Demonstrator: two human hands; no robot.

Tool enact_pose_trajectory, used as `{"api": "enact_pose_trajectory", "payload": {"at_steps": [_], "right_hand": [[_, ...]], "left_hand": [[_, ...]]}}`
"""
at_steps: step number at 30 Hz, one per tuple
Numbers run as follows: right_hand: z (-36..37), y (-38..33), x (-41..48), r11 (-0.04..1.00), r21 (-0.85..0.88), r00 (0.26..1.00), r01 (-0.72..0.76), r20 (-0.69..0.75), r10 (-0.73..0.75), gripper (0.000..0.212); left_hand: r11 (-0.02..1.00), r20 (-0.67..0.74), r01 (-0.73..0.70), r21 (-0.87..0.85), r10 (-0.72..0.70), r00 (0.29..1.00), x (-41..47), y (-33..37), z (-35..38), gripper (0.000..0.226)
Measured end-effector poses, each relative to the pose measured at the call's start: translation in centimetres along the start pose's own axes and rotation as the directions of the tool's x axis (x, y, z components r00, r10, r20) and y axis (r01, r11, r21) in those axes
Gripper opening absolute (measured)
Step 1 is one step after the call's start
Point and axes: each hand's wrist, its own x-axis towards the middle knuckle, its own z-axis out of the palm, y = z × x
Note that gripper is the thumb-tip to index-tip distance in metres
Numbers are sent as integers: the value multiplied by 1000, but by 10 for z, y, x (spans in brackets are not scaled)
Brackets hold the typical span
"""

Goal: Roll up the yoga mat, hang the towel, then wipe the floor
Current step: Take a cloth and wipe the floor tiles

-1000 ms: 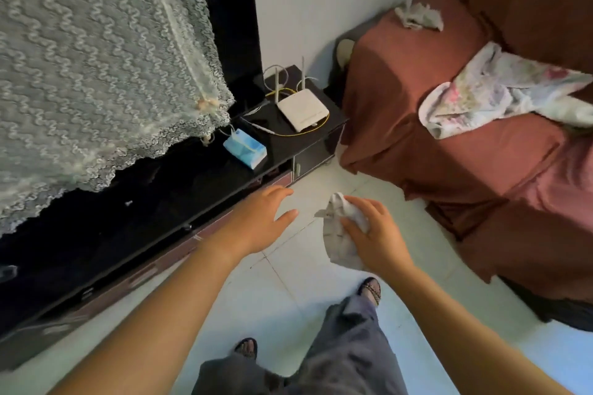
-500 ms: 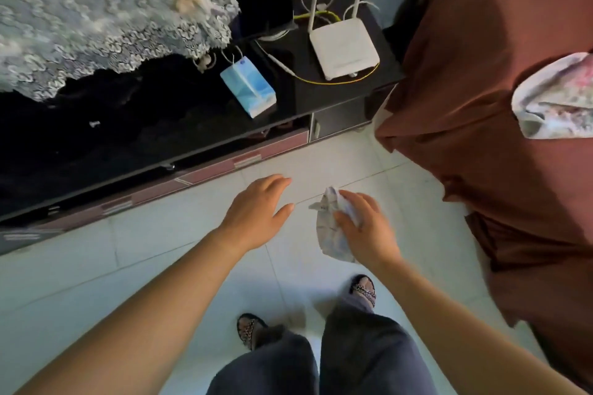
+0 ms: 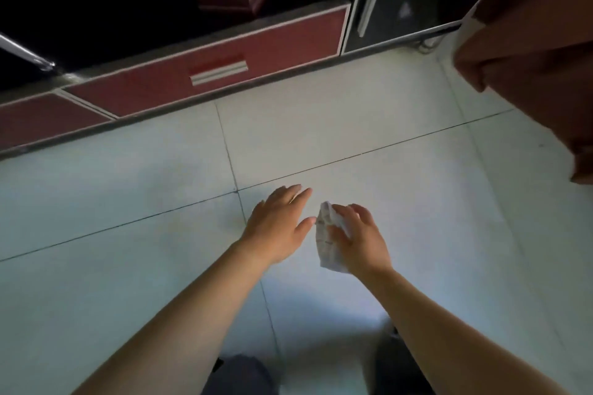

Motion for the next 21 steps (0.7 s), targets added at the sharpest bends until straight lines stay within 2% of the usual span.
{"api": "enact_pose_trajectory", "payload": {"at_steps": [4,8,15,21], "right_hand": [[40,39,65,994,-54,985,95,-141,-102,41],[54,68,88,975,-161,941,155,-276,-195,40],[70,98,79,938,-298,928,176,-268,-259,43],[86,102,77,930,-347,930,124,-287,-231,45]], "left_hand": [[999,-41,18,37,-17,999,67,-39,61,57],[992,-138,20,125,-3,990,110,-67,97,56],[957,-111,-105,269,139,984,156,-80,88,59],[961,-130,-115,253,151,980,179,-66,94,61]]}}
